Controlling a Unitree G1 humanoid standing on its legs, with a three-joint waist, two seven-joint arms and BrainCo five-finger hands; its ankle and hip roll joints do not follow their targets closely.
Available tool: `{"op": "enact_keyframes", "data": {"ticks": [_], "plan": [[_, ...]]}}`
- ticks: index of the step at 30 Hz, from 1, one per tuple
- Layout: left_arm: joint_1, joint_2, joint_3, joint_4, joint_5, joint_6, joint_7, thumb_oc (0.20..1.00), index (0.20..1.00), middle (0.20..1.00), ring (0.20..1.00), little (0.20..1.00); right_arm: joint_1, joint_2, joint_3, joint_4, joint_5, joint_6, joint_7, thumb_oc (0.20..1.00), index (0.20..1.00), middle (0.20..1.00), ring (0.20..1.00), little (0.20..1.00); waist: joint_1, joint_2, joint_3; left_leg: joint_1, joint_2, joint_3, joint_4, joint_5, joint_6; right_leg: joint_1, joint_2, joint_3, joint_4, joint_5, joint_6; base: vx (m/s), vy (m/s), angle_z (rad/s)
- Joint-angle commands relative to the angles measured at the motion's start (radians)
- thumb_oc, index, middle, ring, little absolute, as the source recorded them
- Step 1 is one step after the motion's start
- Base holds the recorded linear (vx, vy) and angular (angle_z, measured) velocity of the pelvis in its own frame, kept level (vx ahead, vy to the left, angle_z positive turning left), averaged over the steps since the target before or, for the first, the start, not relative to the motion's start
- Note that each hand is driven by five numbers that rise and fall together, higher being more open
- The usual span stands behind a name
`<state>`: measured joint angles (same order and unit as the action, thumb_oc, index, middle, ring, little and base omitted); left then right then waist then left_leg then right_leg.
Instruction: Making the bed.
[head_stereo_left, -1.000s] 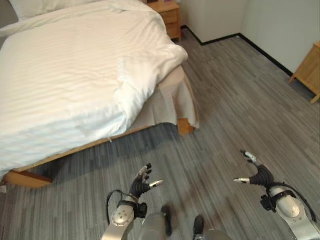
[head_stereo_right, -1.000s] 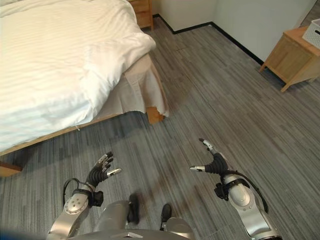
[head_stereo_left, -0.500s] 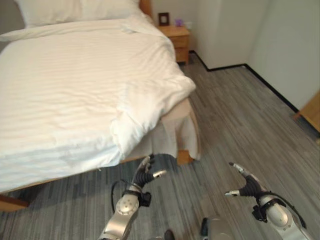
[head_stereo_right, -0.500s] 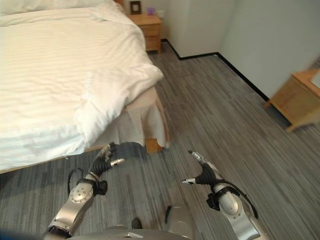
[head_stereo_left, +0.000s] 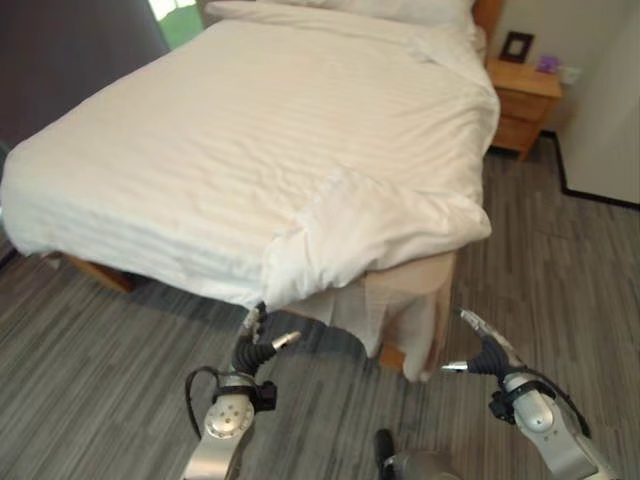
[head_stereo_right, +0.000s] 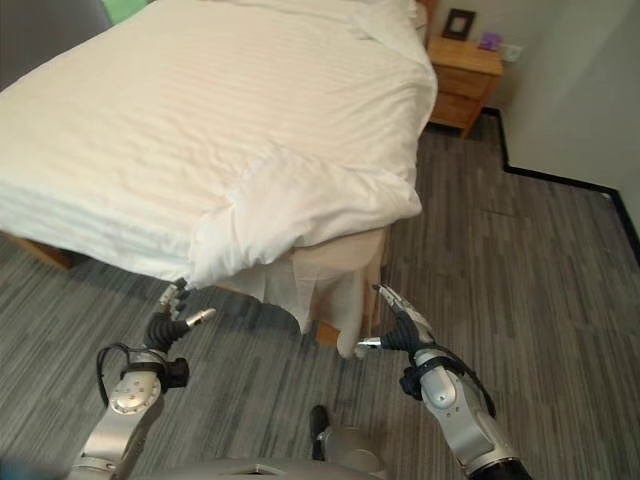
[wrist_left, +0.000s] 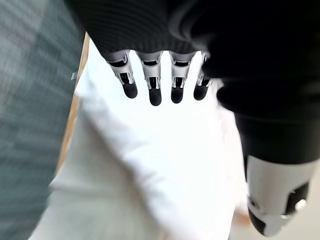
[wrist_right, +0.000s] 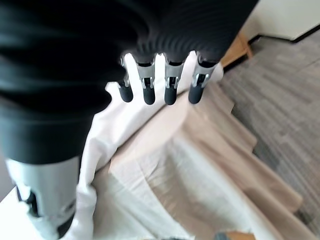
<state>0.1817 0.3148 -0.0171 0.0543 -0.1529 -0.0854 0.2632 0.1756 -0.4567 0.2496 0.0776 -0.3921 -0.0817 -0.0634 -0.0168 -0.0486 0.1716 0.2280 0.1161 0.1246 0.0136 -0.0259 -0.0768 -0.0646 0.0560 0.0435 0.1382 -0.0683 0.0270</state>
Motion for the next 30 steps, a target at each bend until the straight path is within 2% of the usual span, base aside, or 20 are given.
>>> {"op": "enact_keyframes", "data": {"ticks": [1,2,4,5,7,8,10,11,13,14,15,17,18,20,21,22,24,25,28,30], "plan": [[-0.146,0.042,0.070,-0.050,0.096,-0.091,0.134,1.000,1.000,1.000,1.000,1.000,0.049,-0.053,-0.001,-0.078,0.008,-0.059,0.002,1.000,1.000,1.000,1.000,1.000,-0.032,-0.003,0.016,-0.103,-0.038,-0.006,0.179,0.006,-0.020,0.107,-0.139,0.007,-0.225,0.115,0.090,0.06,-0.453,-0.19],[-0.238,0.053,0.061,-0.052,0.128,-0.100,0.198,1.000,1.000,1.000,1.000,1.000,0.080,-0.069,-0.007,-0.071,0.036,-0.070,-0.004,1.000,1.000,1.000,1.000,1.000,-0.048,-0.023,0.046,-0.195,-0.010,0.045,0.345,0.078,-0.040,0.141,-0.145,-0.014,-0.225,0.104,0.056,0.05,-0.464,0.07],[-0.316,0.064,0.041,-0.036,0.138,-0.098,0.226,1.000,1.000,1.000,1.000,1.000,0.101,-0.097,-0.005,-0.076,0.020,-0.067,-0.002,1.000,1.000,1.000,1.000,1.000,-0.071,-0.037,0.059,-0.235,0.020,0.125,0.371,0.084,-0.038,0.157,-0.145,-0.028,-0.225,0.093,0.041,0.08,-0.288,0.33],[-0.354,0.077,0.033,-0.017,0.159,-0.088,0.242,1.000,1.000,1.000,1.000,1.000,0.115,-0.101,-0.002,-0.079,0.018,-0.069,0.008,1.000,1.000,1.000,1.000,1.000,-0.091,-0.033,0.054,-0.231,0.043,0.173,0.315,0.081,-0.039,0.162,-0.143,-0.028,-0.225,0.089,0.043,0.18,-0.071,0.09],[-0.381,0.083,0.028,0.006,0.175,-0.084,0.251,1.000,1.000,1.000,1.000,1.000,0.126,-0.109,-0.005,-0.088,0.020,-0.074,0.019,1.000,1.000,1.000,1.000,1.000,-0.094,-0.027,0.048,-0.202,0.029,0.187,0.235,0.078,-0.036,0.165,-0.144,-0.018,-0.225,0.081,0.049,0.22,0.026,-0.10],[-0.408,0.094,0.022,0.036,0.202,-0.080,0.259,1.000,1.000,1.000,1.000,1.000,0.124,-0.133,0.006,-0.093,0.027,-0.085,0.038,1.000,1.000,1.000,1.000,1.000,-0.105,0.002,0.023,-0.169,-0.027,0.127,0.044,0.063,-0.019,0.165,-0.130,0.000,-0.225,0.069,0.066,0.30,0.069,-0.31],[-0.425,0.093,-0.001,0.085,0.257,-0.047,0.265,1.000,1.000,1.000,1.000,1.000,0.123,-0.135,0.026,-0.093,0.026,-0.090,0.051,1.000,1.000,1.000,1.000,1.000,-0.109,0.025,0.009,-0.154,-0.083,0.046,-0.060,0.071,-0.003,0.164,-0.100,0.026,-0.225,0.054,0.067,0.34,0.029,-0.76],[-0.438,0.094,-0.014,0.096,0.287,-0.036,0.263,1.000,1.000,1.000,1.000,1.000,0.124,-0.133,0.036,-0.079,0.025,-0.093,0.058,1.000,1.000,1.000,1.000,1.000,-0.115,0.031,0.004,-0.160,-0.091,0.043,-0.085,0.084,-0.002,0.161,-0.089,0.036,-0.225,0.059,0.067,0.23,-0.002,-0.92],[-0.466,0.105,-0.042,0.141,0.376,0.011,0.283,1.000,1.000,1.000,1.000,1.000,0.144,-0.127,0.036,-0.081,0.021,-0.098,0.056,1.000,1.000,1.000,1.000,1.000,-0.139,0.037,0.005,-0.171,-0.084,0.098,-0.098,0.100,-0.002,0.161,-0.082,0.042,-0.225,0.055,0.067,0.17,0.045,-0.84],[-0.491,0.119,-0.059,0.181,0.423,0.041,0.292,1.000,1.000,1.000,1.000,1.000,0.155,-0.131,0.027,-0.088,0.014,-0.101,0.045,1.000,1.000,1.000,1.000,1.000,-0.157,0.038,0.008,-0.187,-0.071,0.158,-0.098,0.110,-0.004,0.165,-0.086,0.036,-0.225,0.048,0.067,0.13,0.095,-0.51],[-0.503,0.127,-0.061,0.206,0.460,0.060,0.301,1.000,1.000,1.000,1.000,1.000,0.169,-0.138,0.018,-0.102,0.005,-0.107,0.043,1.000,1.000,1.000,1.000,1.000,-0.162,0.045,0.010,-0.184,-0.061,0.181,-0.101,0.099,-0.003,0.165,-0.083,0.038,-0.225,0.040,0.064,0.16,0.144,-0.21],[-0.526,0.152,-0.064,0.273,0.525,0.113,0.331,1.000,1.000,1.000,1.000,1.000,0.189,-0.149,0.009,-0.111,-0.015,-0.109,0.031,1.000,1.000,1.000,1.000,1.000,-0.178,0.050,0.001,-0.164,-0.073,0.182,-0.101,0.074,0.007,0.177,-0.085,0.037,-0.222,0.031,0.071,0.16,0.131,-0.12],[-0.528,0.152,-0.064,0.274,0.525,0.112,0.332,1.000,1.000,1.000,1.000,1.000,0.189,-0.149,0.009,-0.111,-0.015,-0.109,0.031,1.000,1.000,1.000,1.000,1.000,-0.176,0.050,0.001,-0.167,-0.071,0.184,-0.101,0.078,0.007,0.174,-0.083,0.039,-0.223,0.036,0.070,0.11,0.061,-0.46],[-0.571,0.192,-0.070,0.326,0.571,0.150,0.337,1.000,1.000,1.000,1.000,1.000,0.208,-0.147,-0.009,-0.126,-0.012,-0.116,0.026,1.000,1.000,1.000,1.000,1.000,-0.193,0.044,0.008,-0.143,-0.054,0.234,-0.101,0.068,0.005,0.133,-0.077,0.035,-0.106,0.020,0.073,0.10,0.048,-0.50],[-0.599,0.219,-0.072,0.354,0.590,0.173,0.341,1.000,1.000,1.000,1.000,1.000,0.215,-0.150,-0.019,-0.129,-0.004,-0.114,0.030,1.000,1.000,1.000,1.000,1.000,-0.190,0.042,0.015,-0.129,-0.049,0.262,-0.101,0.055,0.015,0.088,-0.076,0.021,-0.003,0.002,0.087,0.12,0.063,-0.34],[-0.659,0.282,-0.074,0.435,0.598,0.216,0.351,1.000,1.000,1.000,1.000,1.000,0.217,-0.156,-0.020,-0.113,0.007,-0.116,0.032,1.000,1.000,1.000,1.000,1.000,-0.209,0.039,0.049,-0.100,-0.029,0.308,-0.101,0.040,0.017,-0.015,-0.076,-0.021,0.168,0.007,0.133,0.07,0.033,-0.38],[-0.674,0.307,-0.077,0.467,0.607,0.227,0.354,1.000,1.000,1.000,1.000,1.000,0.225,-0.148,-0.020,-0.106,0.007,-0.113,0.036,1.000,1.000,1.000,1.000,1.000,-0.215,0.035,0.057,-0.092,-0.026,0.320,-0.101,0.039,0.015,-0.056,-0.085,-0.026,0.216,0.015,0.147,0.10,-0.016,-0.86],[-0.708,0.371,-0.075,0.511,0.632,0.253,0.358,1.000,1.000,1.000,1.000,1.000,0.230,-0.137,-0.023,-0.072,-0.001,-0.098,0.035,1.000,1.000,1.000,1.000,1.000,-0.226,0.038,0.061,-0.079,-0.018,0.335,-0.101,0.033,0.000,-0.094,-0.123,-0.044,0.167,0.026,0.149,0.21,-0.073,-0.92],[-0.787,0.420,-0.133,0.597,0.683,0.264,0.340,1.000,1.000,1.000,1.000,1.000,0.251,-0.117,-0.027,-0.051,0.019,-0.098,0.043,1.000,1.000,1.000,1.000,1.000,-0.255,0.032,0.049,-0.075,-0.022,0.306,-0.101,0.023,-0.024,-0.068,-0.161,0.010,-0.060,0.087,0.151,0.22,-0.097,-0.34],[-0.796,0.436,-0.169,0.635,0.724,0.275,0.314,1.000,1.000,1.000,1.000,1.000,0.290,-0.111,-0.022,-0.058,0.020,-0.101,0.050,1.000,1.000,1.000,1.000,1.000,-0.259,0.029,0.036,-0.066,-0.022,0.296,-0.101,0.018,-0.028,-0.052,-0.173,0.033,-0.099,0.100,0.158,0.16,-0.077,0.27]]}}
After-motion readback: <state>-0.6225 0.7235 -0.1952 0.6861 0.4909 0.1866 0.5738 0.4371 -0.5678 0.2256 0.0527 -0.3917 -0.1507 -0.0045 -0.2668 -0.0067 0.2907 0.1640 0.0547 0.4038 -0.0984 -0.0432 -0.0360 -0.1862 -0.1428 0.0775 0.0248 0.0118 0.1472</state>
